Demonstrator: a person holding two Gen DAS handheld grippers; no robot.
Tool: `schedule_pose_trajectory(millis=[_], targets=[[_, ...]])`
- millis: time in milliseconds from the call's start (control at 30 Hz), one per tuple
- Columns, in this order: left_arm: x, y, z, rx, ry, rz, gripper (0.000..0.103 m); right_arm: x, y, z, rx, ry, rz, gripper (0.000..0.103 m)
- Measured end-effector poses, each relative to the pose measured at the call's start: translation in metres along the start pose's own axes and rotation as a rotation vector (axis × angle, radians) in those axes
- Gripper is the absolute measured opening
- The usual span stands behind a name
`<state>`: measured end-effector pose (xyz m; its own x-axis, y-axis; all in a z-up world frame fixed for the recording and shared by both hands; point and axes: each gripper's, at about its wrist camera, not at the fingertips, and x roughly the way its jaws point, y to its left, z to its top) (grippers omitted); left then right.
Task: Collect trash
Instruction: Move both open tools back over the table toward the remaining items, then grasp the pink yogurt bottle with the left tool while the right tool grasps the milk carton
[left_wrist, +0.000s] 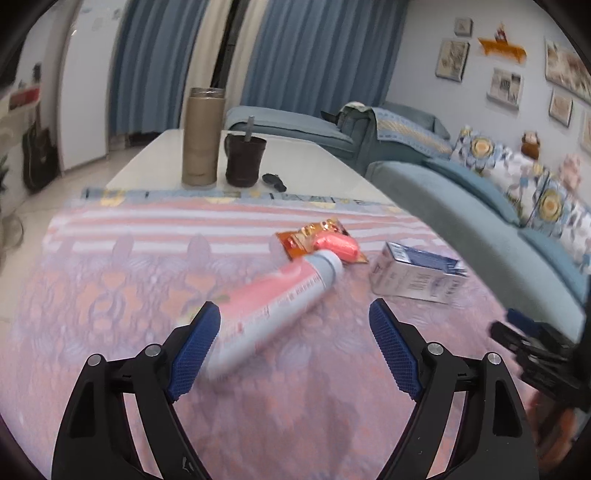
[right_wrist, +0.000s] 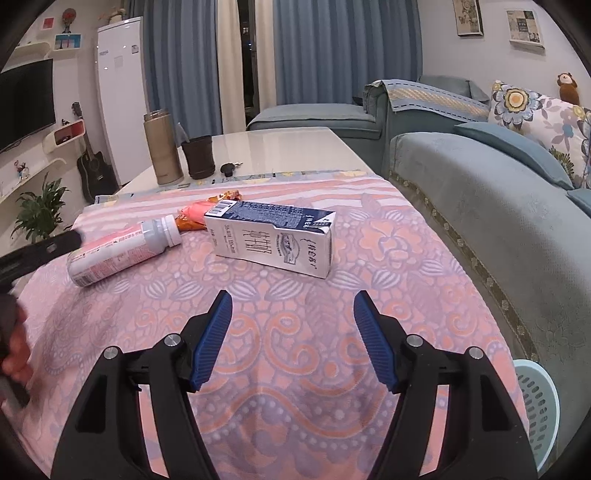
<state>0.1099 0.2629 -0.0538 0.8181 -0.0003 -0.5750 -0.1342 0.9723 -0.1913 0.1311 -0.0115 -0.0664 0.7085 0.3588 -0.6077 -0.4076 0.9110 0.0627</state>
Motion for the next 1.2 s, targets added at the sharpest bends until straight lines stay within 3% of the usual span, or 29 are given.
schedule_pose_trajectory(millis=[100, 167, 300, 367, 433, 500, 700, 767, 833, 933, 1033, 1200], targets=[[0.027, 0.002, 0.012, 0.075, 0.026, 0.073, 0.081, 0.003, -0.003, 0.000, 0.003, 0.018, 0.030, 0.066], [0.048, 0.009, 0.016, 0.124, 0.093, 0.087, 0.081, 0.004, -0.004, 0.000, 0.011, 0.026, 0.044, 0.066], [0.075, 0.020, 0.017, 0.145, 0.250, -0.013, 0.077, 0.008, -0.012, 0.000, 0.050, 0.053, 0.086, 0.067], [0.073, 0.019, 0.017, 0.156, 0.270, -0.037, 0.065, 0.010, -0.014, 0.000, 0.066, 0.065, 0.105, 0.067], [0.069, 0.021, 0.018, 0.107, 0.296, -0.124, 0.055, 0.012, -0.015, 0.001, 0.070, 0.073, 0.109, 0.067], [0.068, 0.020, 0.016, 0.062, 0.316, -0.170, 0.052, 0.012, -0.014, 0.001, 0.070, 0.073, 0.105, 0.067], [0.091, -0.012, 0.003, 0.141, 0.375, -0.094, 0.050, 0.011, -0.011, 0.001, 0.056, 0.075, 0.106, 0.067], [0.091, -0.023, -0.001, 0.177, 0.357, -0.044, 0.047, 0.012, -0.009, 0.004, 0.039, 0.092, 0.124, 0.067], [0.086, -0.026, -0.004, 0.145, 0.338, -0.021, 0.046, 0.013, -0.007, 0.012, 0.003, 0.109, 0.148, 0.067], [0.070, -0.022, -0.010, 0.017, 0.280, -0.029, 0.046, 0.014, -0.008, 0.041, -0.059, 0.072, 0.145, 0.071], [0.053, -0.020, -0.021, -0.087, 0.187, -0.071, 0.046, 0.042, -0.015, 0.072, -0.100, 0.079, 0.132, 0.074], [0.040, -0.021, -0.024, -0.104, 0.096, -0.084, 0.046, 0.095, -0.021, 0.090, -0.140, 0.158, 0.154, 0.074]])
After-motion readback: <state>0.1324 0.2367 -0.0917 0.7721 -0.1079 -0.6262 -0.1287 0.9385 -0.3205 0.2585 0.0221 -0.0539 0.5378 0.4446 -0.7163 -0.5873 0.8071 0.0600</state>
